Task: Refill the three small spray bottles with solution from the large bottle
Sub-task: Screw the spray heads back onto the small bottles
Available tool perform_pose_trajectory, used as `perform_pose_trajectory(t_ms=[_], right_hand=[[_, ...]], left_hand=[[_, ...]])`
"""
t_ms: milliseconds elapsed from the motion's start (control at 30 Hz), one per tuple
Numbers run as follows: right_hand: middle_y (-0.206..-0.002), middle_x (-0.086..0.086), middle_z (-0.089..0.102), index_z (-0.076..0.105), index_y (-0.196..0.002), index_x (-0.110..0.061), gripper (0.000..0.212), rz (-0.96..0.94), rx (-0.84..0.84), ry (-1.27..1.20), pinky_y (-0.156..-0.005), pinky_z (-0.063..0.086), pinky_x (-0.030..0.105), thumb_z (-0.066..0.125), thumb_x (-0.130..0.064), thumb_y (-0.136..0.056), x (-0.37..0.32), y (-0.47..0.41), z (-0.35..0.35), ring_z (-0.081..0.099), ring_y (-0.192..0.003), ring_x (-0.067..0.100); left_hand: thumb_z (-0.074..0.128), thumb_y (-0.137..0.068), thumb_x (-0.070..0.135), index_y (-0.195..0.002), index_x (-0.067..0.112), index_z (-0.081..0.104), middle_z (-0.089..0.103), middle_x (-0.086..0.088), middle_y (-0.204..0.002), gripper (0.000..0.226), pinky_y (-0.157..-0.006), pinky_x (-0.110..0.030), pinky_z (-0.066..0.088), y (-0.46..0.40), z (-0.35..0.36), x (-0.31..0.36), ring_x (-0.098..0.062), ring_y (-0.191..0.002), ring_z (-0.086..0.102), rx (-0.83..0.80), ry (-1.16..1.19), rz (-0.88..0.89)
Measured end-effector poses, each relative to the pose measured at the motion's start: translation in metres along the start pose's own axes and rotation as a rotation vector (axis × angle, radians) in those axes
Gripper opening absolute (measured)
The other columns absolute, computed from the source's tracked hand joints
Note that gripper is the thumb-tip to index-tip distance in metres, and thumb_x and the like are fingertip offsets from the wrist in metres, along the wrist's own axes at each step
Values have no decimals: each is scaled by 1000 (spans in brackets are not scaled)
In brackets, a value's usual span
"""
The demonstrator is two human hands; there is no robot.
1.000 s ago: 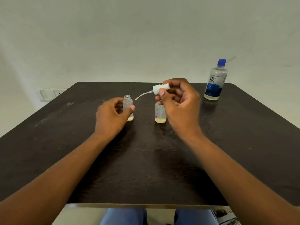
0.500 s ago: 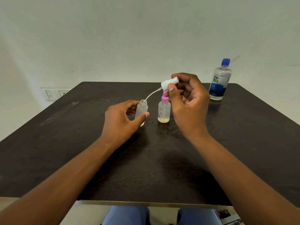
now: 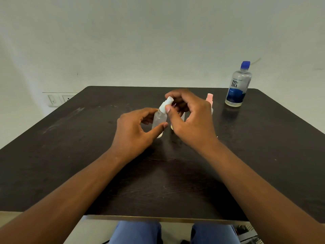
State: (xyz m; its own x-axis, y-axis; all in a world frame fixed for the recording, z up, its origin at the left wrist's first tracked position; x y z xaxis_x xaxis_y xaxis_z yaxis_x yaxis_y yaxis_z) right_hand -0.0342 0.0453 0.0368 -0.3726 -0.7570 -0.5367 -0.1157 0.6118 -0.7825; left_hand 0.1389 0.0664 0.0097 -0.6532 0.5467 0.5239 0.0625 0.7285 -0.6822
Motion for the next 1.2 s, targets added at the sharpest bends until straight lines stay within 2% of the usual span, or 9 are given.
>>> perform_pose_trajectory(t_ms=[200,367,467,633,733,900,1033,1100,1200], right_hand=[[-100,-6,75,74,-113,-12,23,-12,-52,42,-73,57,20,72,-17,-91,1,-1,2,68,-85,7],[-105,-5,74,75,-115,-13,25,-12,-83,38,-76,53,15,70,-14,-91,1,-1,2,67,-94,6],[-111,-6,75,75,-120,-14,29,-13,-100,26,-84,53,15,69,-12,-92,2,-1,3,66,-103,6],[-119,-5,75,72,-129,-16,37,-23,-133,43,-94,53,23,65,-14,-93,2,-1,4,65,-112,9],[-117,-7,74,72,-130,-19,37,-15,-132,57,-92,54,24,69,-13,-94,1,-1,3,64,-108,8],[-107,-6,74,72,-124,-18,33,-32,-70,64,-83,58,26,75,-13,-92,-2,0,2,67,-95,9],[-91,-12,69,74,-112,-17,29,-52,5,106,-72,54,17,84,-28,-87,-3,-1,1,64,-81,4],[-85,-13,67,73,-105,-18,32,-43,17,124,-68,52,19,85,-39,-84,-2,-1,-1,63,-77,6],[-95,-12,71,73,-115,-18,39,-31,1,102,-73,56,24,80,-44,-87,-4,-2,-4,67,-87,7]], left_hand=[[78,-87,42,-127,24,73,75,16,-107,44,-85,-16,55,1,1,4,3,-94,68,-1,-17,21],[79,-87,41,-126,21,74,74,17,-106,43,-83,-10,52,1,1,5,4,-93,68,-4,-39,33],[80,-87,40,-125,20,74,76,14,-108,43,-83,-14,55,1,1,5,1,-93,69,-8,-47,44],[81,-87,41,-125,20,75,77,10,-109,44,-84,-23,58,0,1,2,-2,-93,70,-13,-53,48],[77,-87,44,-126,19,74,78,9,-110,46,-84,-26,59,0,0,3,-2,-94,70,-18,-43,52],[76,-88,44,-126,19,74,78,10,-109,46,-82,-22,59,0,0,6,0,-91,70,3,-22,53],[75,-86,46,-122,21,75,71,19,-100,44,-79,-16,55,1,-1,9,4,-87,67,28,-44,58],[74,-86,47,-120,21,75,66,24,-95,44,-78,-12,52,1,0,10,7,-85,65,26,-60,65],[74,-86,47,-121,22,75,64,29,-94,44,-78,-9,52,1,-1,11,9,-86,65,30,-48,71]])
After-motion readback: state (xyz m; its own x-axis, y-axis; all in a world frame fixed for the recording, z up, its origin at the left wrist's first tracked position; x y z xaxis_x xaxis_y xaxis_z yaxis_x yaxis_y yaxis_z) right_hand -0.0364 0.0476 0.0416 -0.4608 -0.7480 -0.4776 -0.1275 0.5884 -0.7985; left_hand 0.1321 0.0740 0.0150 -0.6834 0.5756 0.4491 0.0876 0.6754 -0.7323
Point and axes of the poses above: each hand's wrist, its own y-axis away from the middle knuckle, its own z-axis out of the palm, x = y × z, the point moved 3 cm from there along -y, towards the middle knuckle
